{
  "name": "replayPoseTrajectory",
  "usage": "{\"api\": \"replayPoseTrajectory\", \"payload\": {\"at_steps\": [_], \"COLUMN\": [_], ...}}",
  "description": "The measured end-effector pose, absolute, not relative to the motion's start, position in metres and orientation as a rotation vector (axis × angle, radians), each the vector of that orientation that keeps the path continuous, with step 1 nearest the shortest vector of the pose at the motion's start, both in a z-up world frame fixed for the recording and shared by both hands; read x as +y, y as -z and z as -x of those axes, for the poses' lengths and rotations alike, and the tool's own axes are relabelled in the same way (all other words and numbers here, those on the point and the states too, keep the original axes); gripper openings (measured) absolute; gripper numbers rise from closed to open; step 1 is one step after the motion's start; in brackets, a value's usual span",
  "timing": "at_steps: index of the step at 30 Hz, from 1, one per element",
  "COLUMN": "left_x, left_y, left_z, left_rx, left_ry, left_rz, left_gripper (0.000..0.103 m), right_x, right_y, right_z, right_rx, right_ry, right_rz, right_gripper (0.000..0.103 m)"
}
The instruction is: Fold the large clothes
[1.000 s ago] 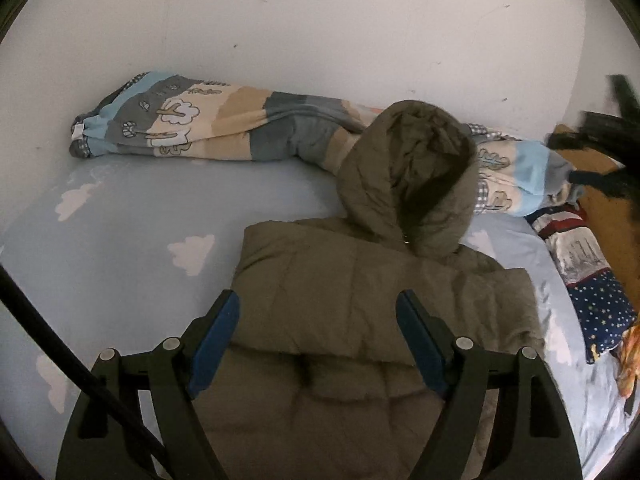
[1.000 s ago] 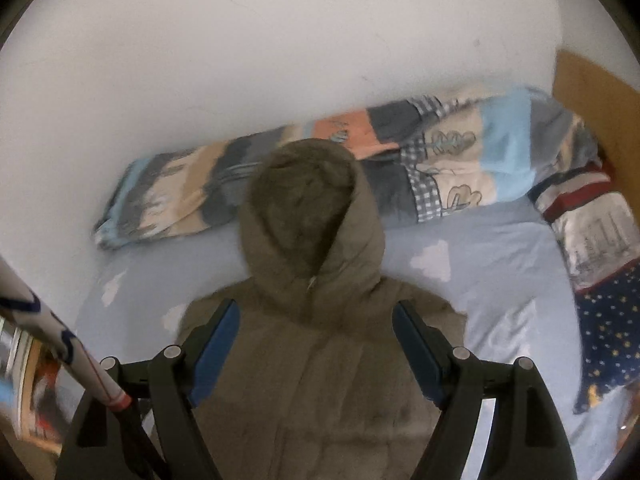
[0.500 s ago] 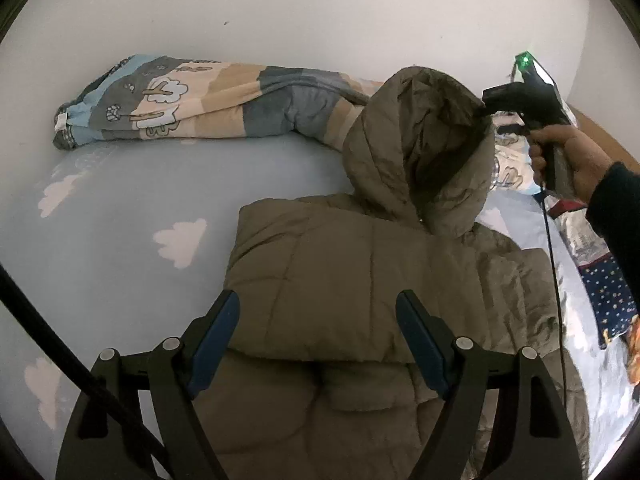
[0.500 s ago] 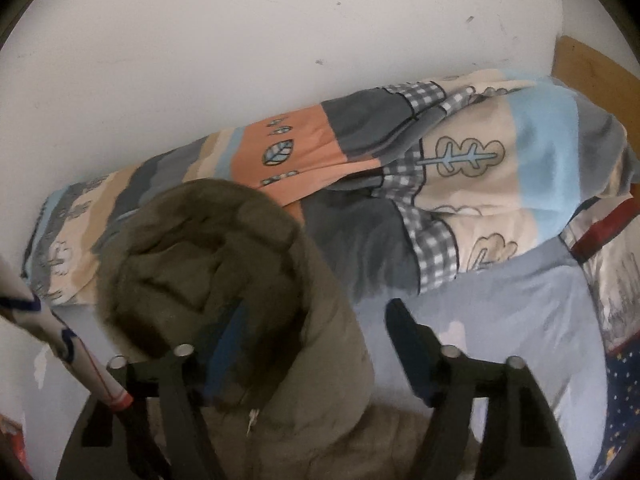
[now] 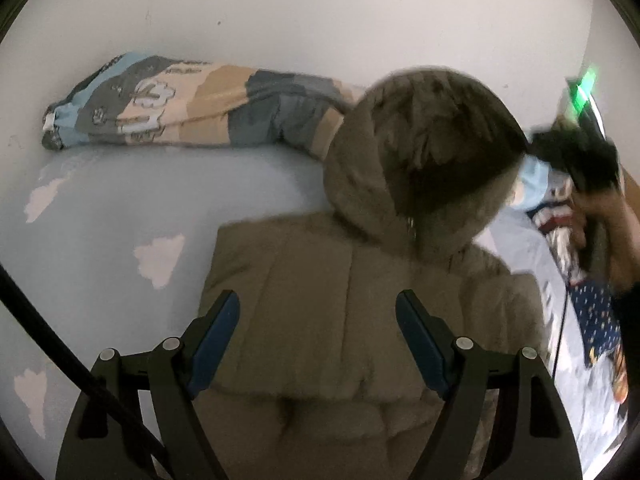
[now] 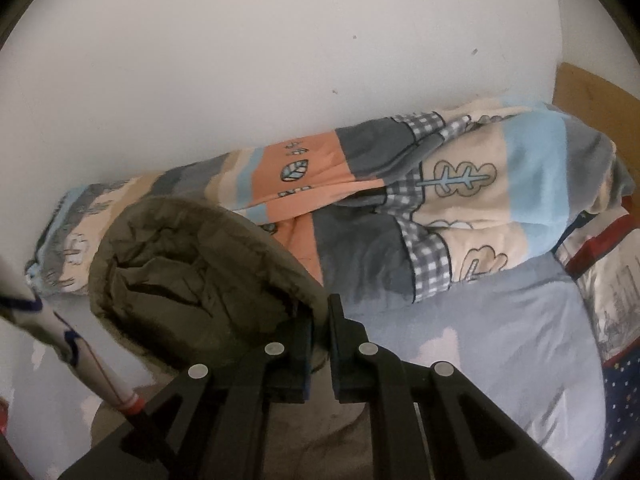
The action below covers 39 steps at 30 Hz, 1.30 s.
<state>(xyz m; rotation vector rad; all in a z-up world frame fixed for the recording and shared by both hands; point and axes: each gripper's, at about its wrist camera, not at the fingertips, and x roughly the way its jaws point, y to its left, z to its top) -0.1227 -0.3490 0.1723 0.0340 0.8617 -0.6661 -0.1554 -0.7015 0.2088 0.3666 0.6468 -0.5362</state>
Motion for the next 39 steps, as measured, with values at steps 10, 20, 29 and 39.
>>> {"api": "replayPoseTrajectory", "payload": {"at_steps": [10, 20, 29, 39], "left_x": [-0.394, -0.373, -0.431, -0.439], "left_y": [-0.216, -0.185, -0.138, -0.079], "left_z": [0.073, 0.100, 0.138, 0.152], "left_rx": [0.934, 0.962, 0.931, 0.917], "left_ry": [0.860, 0.911, 0.818, 0.718], "left_rz": [0.278, 0.281, -0.109, -0.320], "left_gripper": [0.080, 0.079, 0.079, 0.080], "right_x": [-0.664, -0.581, -0.557, -0.561], "right_y": [-0.226, -0.195, -0.087, -0.072], "right_z": [0.217, 0.309, 0.331, 0.338], "right_rx": [0.628, 0.630, 0.848, 0.870], "right_ry": [0.464, 0.327, 0.379, 0.387], "right_rz": [-0.325, -0.266, -0.178, -0.164], "right_gripper": [0.007, 0.007, 0.007, 0.026]}}
